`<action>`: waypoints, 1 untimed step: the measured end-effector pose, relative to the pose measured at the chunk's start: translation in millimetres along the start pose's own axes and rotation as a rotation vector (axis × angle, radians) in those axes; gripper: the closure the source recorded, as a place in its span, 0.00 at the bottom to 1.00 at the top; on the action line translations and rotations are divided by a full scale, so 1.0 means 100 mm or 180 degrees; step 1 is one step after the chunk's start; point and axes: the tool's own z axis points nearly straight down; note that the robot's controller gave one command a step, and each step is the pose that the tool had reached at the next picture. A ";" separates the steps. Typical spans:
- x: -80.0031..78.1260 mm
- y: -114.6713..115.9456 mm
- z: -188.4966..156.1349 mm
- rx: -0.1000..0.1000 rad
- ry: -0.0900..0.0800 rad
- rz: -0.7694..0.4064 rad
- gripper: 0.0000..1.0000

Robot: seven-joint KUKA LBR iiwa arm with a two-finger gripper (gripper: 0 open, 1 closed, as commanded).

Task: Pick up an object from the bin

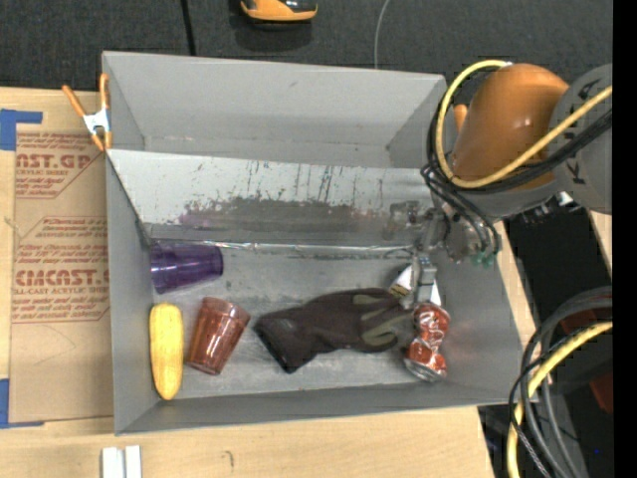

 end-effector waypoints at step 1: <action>-0.02 0.00 -0.05 0.0003 -0.0025 -0.0003 0.00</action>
Offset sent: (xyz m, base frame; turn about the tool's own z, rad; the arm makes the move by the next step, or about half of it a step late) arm -0.0411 0.0460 -0.1209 0.2021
